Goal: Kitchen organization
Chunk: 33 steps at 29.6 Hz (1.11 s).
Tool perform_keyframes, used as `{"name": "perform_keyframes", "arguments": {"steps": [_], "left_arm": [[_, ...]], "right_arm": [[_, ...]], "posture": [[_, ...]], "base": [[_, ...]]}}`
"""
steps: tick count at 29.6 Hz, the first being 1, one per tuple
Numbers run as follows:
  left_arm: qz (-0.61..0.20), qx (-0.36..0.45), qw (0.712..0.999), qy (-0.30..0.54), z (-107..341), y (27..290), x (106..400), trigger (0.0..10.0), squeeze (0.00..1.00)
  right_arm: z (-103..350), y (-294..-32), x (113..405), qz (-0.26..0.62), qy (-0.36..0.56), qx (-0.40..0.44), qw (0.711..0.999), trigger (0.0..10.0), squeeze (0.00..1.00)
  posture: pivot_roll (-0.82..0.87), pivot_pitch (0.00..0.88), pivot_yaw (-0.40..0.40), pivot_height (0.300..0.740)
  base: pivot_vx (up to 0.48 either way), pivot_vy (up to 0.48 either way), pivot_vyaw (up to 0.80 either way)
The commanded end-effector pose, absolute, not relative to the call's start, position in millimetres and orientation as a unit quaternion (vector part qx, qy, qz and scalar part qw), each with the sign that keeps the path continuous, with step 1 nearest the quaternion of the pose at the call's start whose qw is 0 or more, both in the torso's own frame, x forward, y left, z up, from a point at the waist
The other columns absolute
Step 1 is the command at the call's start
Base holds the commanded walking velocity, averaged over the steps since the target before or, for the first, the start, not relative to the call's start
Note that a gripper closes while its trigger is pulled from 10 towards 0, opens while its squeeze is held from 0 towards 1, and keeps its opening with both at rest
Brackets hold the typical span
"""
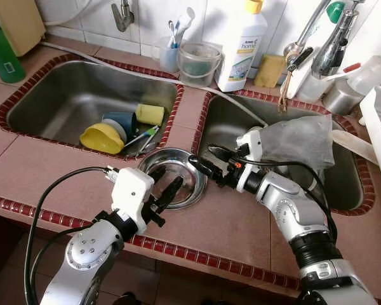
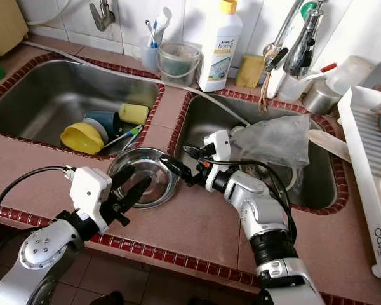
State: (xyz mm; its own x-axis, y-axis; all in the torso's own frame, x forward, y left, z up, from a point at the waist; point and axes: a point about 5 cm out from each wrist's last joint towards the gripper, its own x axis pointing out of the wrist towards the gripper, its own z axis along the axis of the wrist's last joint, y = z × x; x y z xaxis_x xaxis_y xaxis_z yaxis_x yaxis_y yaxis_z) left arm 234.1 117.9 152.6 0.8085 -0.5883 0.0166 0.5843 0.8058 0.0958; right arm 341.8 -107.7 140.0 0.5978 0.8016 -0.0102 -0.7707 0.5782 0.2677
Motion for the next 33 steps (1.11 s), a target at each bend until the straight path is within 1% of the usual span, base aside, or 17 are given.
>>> {"name": "perform_keyframes", "arguments": {"steps": [1,6,14,15,16,17,18,19,21,22,23,24,28,33], "left_arm": [[-0.318,0.042,0.947,-0.023,154.9,114.6,230.7,10.0,0.00],[-0.314,0.037,0.948,-0.026,157.2,113.2,231.1,10.0,0.00],[-0.313,0.031,0.949,-0.030,158.1,108.4,232.6,10.0,0.00],[-0.313,0.030,0.949,-0.030,158.2,108.0,232.6,10.0,0.00],[-0.313,0.030,0.949,-0.030,158.2,108.0,232.6,10.0,0.00],[-0.313,0.029,0.949,-0.031,158.3,107.7,233.0,10.0,0.00],[-0.313,0.029,0.949,-0.031,158.3,107.7,233.1,10.0,0.00],[-0.312,0.028,0.949,-0.032,158.4,107.6,233.3,10.0,0.00],[-0.312,0.028,0.949,-0.032,158.7,107.4,233.7,10.0,0.00],[-0.312,0.028,0.949,-0.033,158.9,107.3,233.9,10.0,0.00],[-0.311,0.028,0.949,-0.033,159.1,107.2,234.1,10.0,0.00],[-0.311,0.028,0.949,-0.034,159.2,107.1,234.4,10.0,0.00],[-0.310,0.027,0.950,-0.037,161.1,107.0,235.2,10.0,0.00],[-0.309,0.026,0.950,-0.038,161.4,106.8,235.8,10.0,0.00]], "right_arm": [[140.4,-109.4,343.0,0.450,0.072,0.114,0.883,10.0,0.00],[135.5,-109.5,345.0,0.451,0.093,0.082,0.884,10.0,0.00],[133.1,-107.5,345.6,0.449,0.106,0.063,0.885,10.0,0.00],[133.2,-106.8,345.2,0.452,0.105,0.063,0.884,9.6,0.00],[133.2,-106.8,345.2,0.452,0.105,0.063,0.884,9.6,0.00],[133.5,-105.4,344.9,0.454,0.107,0.064,0.882,8.3,0.00],[134.1,-104.6,344.7,0.457,0.104,0.066,0.881,7.8,0.00],[134.3,-104.2,344.6,0.458,0.105,0.067,0.880,3.6,0.00],[135.0,-103.5,344.4,0.461,0.104,0.067,0.879,3.3,0.00],[135.3,-103.4,344.2,0.463,0.104,0.068,0.878,1.6,0.00],[135.6,-103.4,344.1,0.464,0.103,0.069,0.877,0.4,0.00],[135.9,-103.2,343.9,0.466,0.104,0.075,0.876,0.0,0.00],[137.3,-102.7,342.4,0.476,0.108,0.099,0.867,0.0,0.00],[138.9,-103.3,342.4,0.478,0.110,0.109,0.864,0.0,0.00]], "posture": [[0.06,0.189,-0.110,0.740],[0.06,0.186,-0.117,0.740],[0.05,0.180,-0.124,0.740],[0.05,0.180,-0.124,0.740],[0.05,0.180,-0.124,0.740],[0.05,0.180,-0.126,0.740],[0.05,0.180,-0.125,0.740],[0.05,0.178,-0.125,0.740],[0.05,0.179,-0.126,0.740],[0.05,0.179,-0.126,0.740],[0.05,0.179,-0.126,0.740],[0.05,0.179,-0.127,0.740],[0.05,0.178,-0.127,0.740],[0.05,0.178,-0.127,0.740]], "base": [[0.000,0.000,0.00],[0.000,0.000,0.00],[0.000,0.000,0.00],[0.000,0.000,0.00],[0.000,0.000,0.00],[0.000,0.000,0.00],[0.000,0.000,0.00],[0.000,0.000,0.00],[0.000,0.000,0.00],[0.000,0.000,0.00],[0.000,0.000,0.00],[0.000,0.000,0.00],[0.000,0.000,0.00],[0.000,0.000,0.00]]}}
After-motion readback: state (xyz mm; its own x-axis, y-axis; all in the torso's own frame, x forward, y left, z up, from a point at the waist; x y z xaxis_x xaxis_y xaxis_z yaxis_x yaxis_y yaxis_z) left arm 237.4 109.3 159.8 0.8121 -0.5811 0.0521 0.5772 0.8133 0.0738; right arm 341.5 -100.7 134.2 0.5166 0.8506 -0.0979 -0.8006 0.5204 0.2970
